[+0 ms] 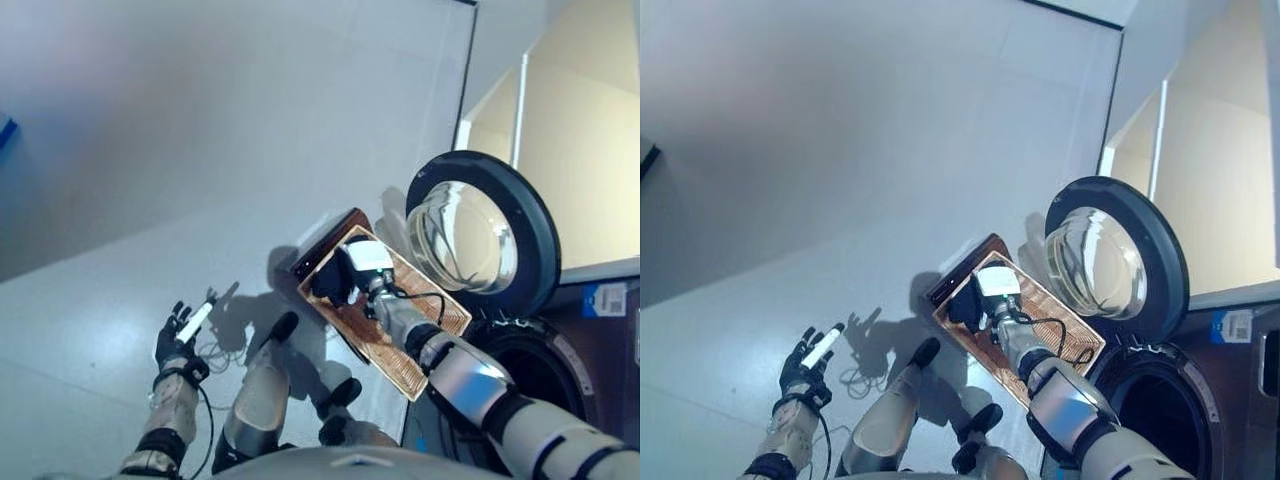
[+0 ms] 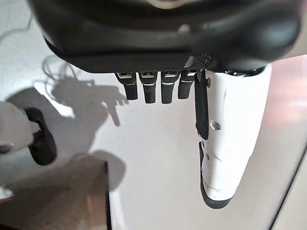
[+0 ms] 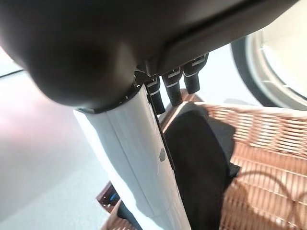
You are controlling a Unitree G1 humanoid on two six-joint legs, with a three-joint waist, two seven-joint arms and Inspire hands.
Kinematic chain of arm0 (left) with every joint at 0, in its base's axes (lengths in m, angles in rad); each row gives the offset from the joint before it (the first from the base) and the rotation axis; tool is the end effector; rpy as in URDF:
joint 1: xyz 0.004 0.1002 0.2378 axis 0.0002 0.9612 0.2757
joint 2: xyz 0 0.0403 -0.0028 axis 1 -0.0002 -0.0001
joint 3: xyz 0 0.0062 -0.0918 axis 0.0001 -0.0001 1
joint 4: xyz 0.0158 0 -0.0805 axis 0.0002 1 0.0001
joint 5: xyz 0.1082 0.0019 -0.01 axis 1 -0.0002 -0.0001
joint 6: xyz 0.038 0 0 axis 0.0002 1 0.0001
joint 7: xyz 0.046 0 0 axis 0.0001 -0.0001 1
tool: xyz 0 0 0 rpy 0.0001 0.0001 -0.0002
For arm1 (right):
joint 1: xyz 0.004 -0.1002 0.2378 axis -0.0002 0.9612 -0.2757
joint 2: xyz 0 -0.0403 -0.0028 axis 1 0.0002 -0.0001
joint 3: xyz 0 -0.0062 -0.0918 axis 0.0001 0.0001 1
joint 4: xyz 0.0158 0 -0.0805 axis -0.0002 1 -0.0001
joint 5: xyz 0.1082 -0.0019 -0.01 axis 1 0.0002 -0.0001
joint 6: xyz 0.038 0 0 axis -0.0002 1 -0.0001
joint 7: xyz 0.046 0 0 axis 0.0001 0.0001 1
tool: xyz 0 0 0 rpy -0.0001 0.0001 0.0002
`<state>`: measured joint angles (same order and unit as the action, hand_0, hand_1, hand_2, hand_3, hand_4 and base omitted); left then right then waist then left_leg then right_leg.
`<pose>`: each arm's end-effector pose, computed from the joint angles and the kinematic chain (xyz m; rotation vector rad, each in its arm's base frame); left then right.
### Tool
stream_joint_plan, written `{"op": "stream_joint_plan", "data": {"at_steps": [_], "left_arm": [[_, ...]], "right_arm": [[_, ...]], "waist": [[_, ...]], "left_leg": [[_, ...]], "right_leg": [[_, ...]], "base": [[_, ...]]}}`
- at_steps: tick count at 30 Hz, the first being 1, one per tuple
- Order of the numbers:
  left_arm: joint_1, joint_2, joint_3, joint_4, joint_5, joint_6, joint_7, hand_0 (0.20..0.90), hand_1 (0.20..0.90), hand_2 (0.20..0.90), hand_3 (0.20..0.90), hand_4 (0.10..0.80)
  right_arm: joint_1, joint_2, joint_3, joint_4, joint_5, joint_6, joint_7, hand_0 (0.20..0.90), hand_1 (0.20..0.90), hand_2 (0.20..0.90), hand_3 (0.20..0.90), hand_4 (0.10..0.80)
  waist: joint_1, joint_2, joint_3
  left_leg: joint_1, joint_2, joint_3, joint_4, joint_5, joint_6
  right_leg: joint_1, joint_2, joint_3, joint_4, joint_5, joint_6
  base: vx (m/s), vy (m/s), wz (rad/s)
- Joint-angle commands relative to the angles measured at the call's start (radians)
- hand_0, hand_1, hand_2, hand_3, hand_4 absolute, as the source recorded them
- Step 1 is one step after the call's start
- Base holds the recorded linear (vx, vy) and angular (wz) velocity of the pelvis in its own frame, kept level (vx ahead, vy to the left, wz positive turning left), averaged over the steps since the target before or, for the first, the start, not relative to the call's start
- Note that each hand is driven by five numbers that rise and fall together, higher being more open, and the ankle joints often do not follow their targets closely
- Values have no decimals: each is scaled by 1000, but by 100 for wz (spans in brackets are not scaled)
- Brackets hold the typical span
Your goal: Pick up the clothes and place them into the washing machine
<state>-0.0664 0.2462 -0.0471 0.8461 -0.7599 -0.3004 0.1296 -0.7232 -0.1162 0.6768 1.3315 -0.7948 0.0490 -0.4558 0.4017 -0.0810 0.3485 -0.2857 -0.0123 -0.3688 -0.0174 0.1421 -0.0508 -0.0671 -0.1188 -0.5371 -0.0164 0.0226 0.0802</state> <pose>0.1676 0.2249 -0.0579 -0.3768 0.4471 0.5250 0.2779 -0.1273 -0.0123 -1.5796 0.0986 0.2770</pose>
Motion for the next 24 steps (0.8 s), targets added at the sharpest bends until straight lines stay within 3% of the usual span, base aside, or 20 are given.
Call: {"op": "stream_joint_plan", "data": {"at_steps": [1, 10, 24], "left_arm": [[7, 53, -33, -79, -20, -80, -11, 900, 900, 900, 900, 800], [6, 49, -51, -232, -67, -99, -8, 900, 900, 900, 900, 800], [3, 31, -52, -286, -86, -100, -21, 900, 900, 900, 900, 800]], "right_arm": [[-82, -42, 7, -16, 28, 31, -75, 900, 900, 900, 900, 800], [-138, -82, -7, -12, 52, 44, -87, 900, 900, 900, 900, 800], [-103, -108, -34, -2, 46, 59, -89, 900, 900, 900, 900, 800]], "waist": [[16, 36, -8], [36, 79, 46], [11, 109, 83]], "left_leg": [[-15, -27, -6, -45, 14, -14], [-66, -39, -40, -38, 36, -14], [-84, -43, -38, -26, 38, -8]], "right_leg": [[-54, -55, 28, 192, -132, 35], [-110, -71, -2, 266, -158, 32], [-151, -89, 10, 315, -168, 25]], "base": [[-36, -2, 10], [-28, -1, 16], [-11, 7, 3]]}}
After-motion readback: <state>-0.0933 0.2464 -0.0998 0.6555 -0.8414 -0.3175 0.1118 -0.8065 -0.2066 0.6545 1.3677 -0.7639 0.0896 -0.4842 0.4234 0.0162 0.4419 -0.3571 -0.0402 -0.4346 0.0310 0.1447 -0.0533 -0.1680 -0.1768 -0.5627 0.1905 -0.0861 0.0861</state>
